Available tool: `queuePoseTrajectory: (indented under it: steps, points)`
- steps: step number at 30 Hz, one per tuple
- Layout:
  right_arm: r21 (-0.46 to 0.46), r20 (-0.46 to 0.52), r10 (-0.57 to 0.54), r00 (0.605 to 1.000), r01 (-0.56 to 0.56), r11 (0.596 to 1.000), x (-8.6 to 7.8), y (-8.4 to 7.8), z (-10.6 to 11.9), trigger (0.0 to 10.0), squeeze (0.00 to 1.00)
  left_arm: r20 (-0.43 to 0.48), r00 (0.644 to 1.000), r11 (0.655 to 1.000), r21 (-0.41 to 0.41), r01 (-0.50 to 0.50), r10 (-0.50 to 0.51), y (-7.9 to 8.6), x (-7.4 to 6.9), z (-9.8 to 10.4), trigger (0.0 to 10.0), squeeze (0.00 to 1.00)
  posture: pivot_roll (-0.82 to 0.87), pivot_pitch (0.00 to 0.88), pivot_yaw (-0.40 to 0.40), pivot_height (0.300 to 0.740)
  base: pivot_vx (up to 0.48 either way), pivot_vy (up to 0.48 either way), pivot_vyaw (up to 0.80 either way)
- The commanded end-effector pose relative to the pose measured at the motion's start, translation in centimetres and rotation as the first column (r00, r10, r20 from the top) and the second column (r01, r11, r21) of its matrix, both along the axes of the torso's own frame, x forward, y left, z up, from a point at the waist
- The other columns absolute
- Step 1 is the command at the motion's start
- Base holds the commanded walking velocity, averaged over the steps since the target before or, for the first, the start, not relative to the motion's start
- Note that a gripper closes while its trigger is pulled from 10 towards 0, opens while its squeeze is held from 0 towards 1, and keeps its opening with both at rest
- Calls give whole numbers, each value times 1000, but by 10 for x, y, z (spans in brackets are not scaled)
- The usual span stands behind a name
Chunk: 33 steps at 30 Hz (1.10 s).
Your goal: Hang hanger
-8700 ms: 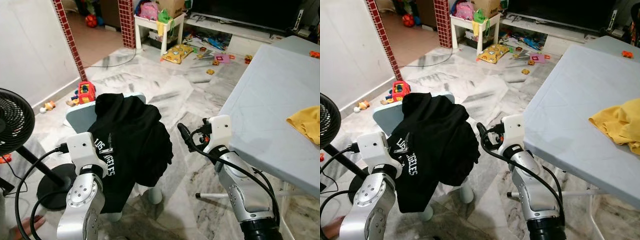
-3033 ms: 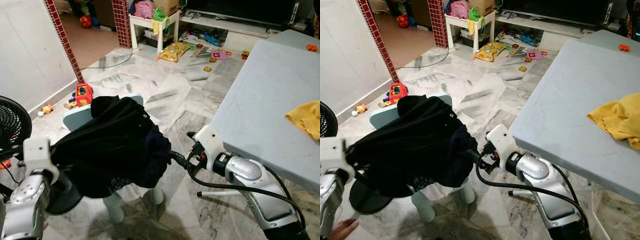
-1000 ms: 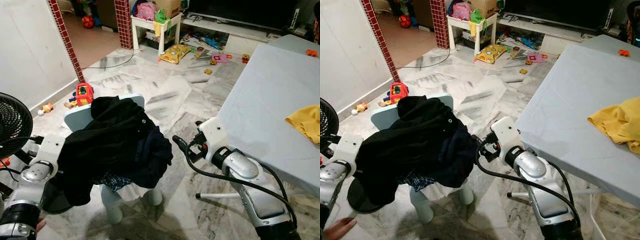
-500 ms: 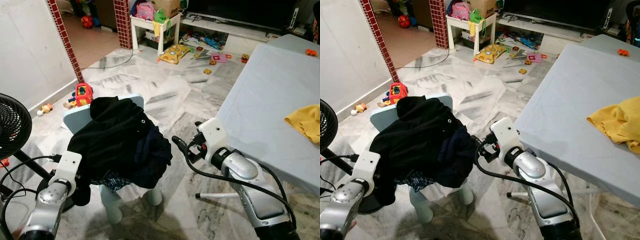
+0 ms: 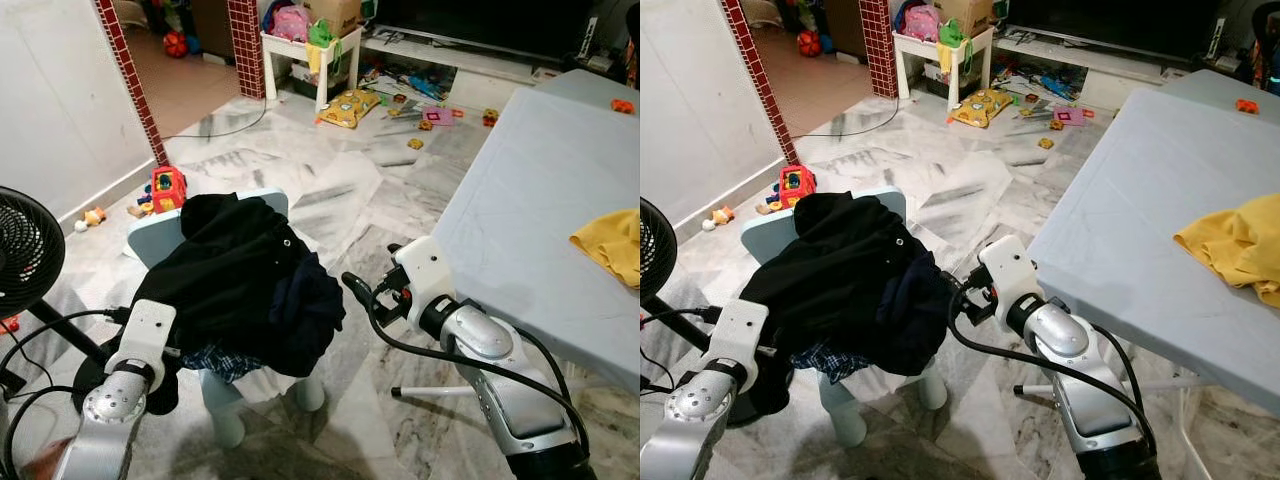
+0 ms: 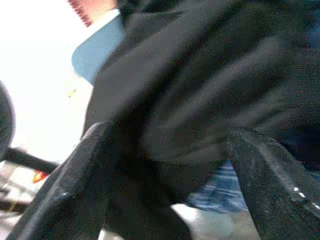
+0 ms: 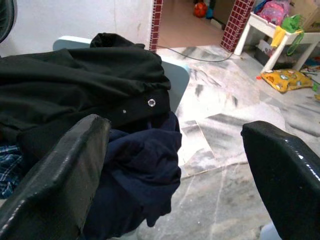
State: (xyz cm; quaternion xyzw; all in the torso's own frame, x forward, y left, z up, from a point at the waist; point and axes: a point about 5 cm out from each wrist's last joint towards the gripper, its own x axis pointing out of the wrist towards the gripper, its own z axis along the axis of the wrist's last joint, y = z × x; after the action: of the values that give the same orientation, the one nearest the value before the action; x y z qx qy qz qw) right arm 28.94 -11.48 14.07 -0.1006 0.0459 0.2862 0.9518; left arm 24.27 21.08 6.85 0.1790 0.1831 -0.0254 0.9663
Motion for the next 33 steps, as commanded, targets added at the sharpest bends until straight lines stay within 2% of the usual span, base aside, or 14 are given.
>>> queuePoseTrajectory:
  steps: [1,5,11,14,17,19,21,23,24,26,29,30,33]
  points:
    - [-11,4,-4,1000,4,1000,1,0,-1,10000,0,-17,999,999,-23,39,-40,-9,-5,1,10000,1000,-39,78,-12,740,0,0,0]
    - [-5,6,3,1000,-3,1000,1,3,0,10000,0,-29,997,997,-30,72,-73,-14,-8,3,10000,1000,-37,76,-14,740,0,0,0]
    - [-7,6,8,1000,-8,1000,2,3,0,10000,0,-100,976,980,-55,189,-194,-18,-9,-1,10000,1000,-40,74,-15,740,0,0,0]
    - [0,-9,18,1000,-18,1000,0,1,1,10000,0,-80,968,971,-37,236,-239,-18,-4,4,10000,1000,-43,74,-14,740,0,0,0]
    - [10,-23,24,999,-24,1000,-4,-2,2,10000,0,-41,969,970,-38,242,-243,-25,-2,14,10000,1000,-42,74,-16,740,0,0,0]
    - [38,-59,5,998,-3,999,-8,-6,0,10000,0,14,972,970,-71,234,-233,-33,-5,23,10000,1000,-39,73,-14,740,0,0,0]
    - [54,-93,-1,996,6,999,-15,-11,-4,10000,0,83,979,975,-107,195,-187,-40,-14,34,10000,1000,-32,77,-15,740,0,0,0]
    - [61,-105,-4,994,10,998,-17,-13,-5,10000,0,98,979,976,-106,188,-178,-41,-17,37,10000,1000,-30,78,-16,740,0,0,0]
    - [72,-129,-11,992,21,997,-21,-15,-8,10000,0,122,979,978,-105,178,-165,-43,-25,40,10000,1000,-28,79,-16,740,0,0,0]
    - [85,-145,-13,989,25,996,-24,-15,-9,10000,0,124,980,981,-104,166,-152,-42,-36,39,10000,1000,-23,85,-17,740,0,0,0]
    - [90,-151,-8,988,22,996,-26,-14,-8,10000,0,111,983,983,-94,158,-148,-40,-46,37,10000,1000,-23,88,-15,740,0,0,0]
    - [94,-154,-4,988,19,995,-28,-12,-8,10000,0,85,984,983,-87,161,-154,-39,-51,34,10000,1000,-21,93,-15,740,0,0,0]
    - [94,-162,-4,987,20,995,-28,-12,-9,10000,0,69,988,986,-82,146,-140,-36,-54,33,10000,1000,-17,98,-20,740,0,0,0]
